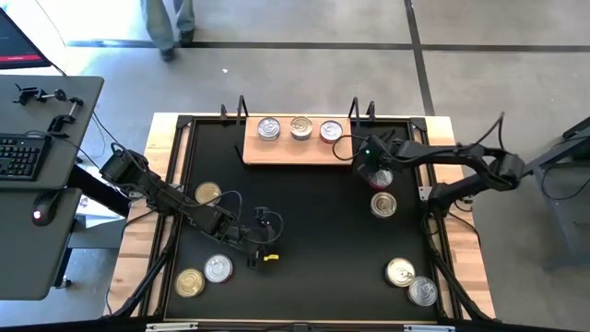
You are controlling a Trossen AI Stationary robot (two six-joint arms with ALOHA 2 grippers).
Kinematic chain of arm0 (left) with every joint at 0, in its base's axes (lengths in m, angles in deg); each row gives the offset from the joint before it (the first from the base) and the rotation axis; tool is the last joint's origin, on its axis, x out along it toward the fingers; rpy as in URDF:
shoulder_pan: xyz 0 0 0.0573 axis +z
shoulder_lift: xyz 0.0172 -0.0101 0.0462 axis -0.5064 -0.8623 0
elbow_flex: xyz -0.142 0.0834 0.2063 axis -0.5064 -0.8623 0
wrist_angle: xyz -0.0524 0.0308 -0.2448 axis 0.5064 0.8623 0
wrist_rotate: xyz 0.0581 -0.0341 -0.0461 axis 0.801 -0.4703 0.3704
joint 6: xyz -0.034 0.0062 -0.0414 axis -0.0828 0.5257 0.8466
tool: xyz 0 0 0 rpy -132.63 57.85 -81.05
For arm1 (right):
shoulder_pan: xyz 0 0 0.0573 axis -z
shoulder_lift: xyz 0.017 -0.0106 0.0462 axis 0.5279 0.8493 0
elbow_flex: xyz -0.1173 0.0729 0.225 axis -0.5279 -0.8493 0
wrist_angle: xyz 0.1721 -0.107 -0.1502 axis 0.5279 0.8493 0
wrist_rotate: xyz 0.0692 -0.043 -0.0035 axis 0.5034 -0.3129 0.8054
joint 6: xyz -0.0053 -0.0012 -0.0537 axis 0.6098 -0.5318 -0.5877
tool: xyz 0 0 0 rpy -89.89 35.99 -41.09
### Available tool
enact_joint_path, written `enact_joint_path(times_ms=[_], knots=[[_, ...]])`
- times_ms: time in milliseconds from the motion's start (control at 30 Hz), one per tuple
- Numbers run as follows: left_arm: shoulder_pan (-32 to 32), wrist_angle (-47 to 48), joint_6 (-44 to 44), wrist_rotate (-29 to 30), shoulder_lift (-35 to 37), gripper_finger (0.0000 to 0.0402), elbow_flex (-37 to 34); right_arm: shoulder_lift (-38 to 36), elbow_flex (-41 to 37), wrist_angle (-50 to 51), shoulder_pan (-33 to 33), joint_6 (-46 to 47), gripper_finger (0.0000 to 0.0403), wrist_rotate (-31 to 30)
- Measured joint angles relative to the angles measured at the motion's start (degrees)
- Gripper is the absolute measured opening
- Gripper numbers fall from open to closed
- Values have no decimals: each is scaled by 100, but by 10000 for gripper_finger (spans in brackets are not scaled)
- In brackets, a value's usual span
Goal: Stack canned seafood by type on shelf
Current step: Put the green tuna can on the shelf
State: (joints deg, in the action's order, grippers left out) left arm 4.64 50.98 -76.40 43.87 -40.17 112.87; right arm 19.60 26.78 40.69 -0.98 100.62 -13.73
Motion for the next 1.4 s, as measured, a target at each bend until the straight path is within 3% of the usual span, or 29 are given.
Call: enact_joint_path(times_ms=[133, 333, 567, 833, 1100, 1400], knots=[[0, -6, 13, 0, 0, 0, 0, 149, 22, 97, 153, -24, 92, -99], [-11, 22, 56, 2, 0, 0, 0, 115, 17, 457, 152, -83, 10, -244], [-69, 833, 359, 105, 353, 0, 0, -280, -13, 1623, -320, 795, 3, -339], [-363, 1366, 609, 897, 809, 0, 0, -467, -28, 2835, -1545, 2444, 1, -35], [-541, 1366, 606, 1116, 909, 0, 0, -467, 50, 2713, -3063, 3611, 1, 876], [-540, 1360, 561, 1130, 909, 0, 0, -468, 536, 2344, -4205, 3932, 0, 723]])
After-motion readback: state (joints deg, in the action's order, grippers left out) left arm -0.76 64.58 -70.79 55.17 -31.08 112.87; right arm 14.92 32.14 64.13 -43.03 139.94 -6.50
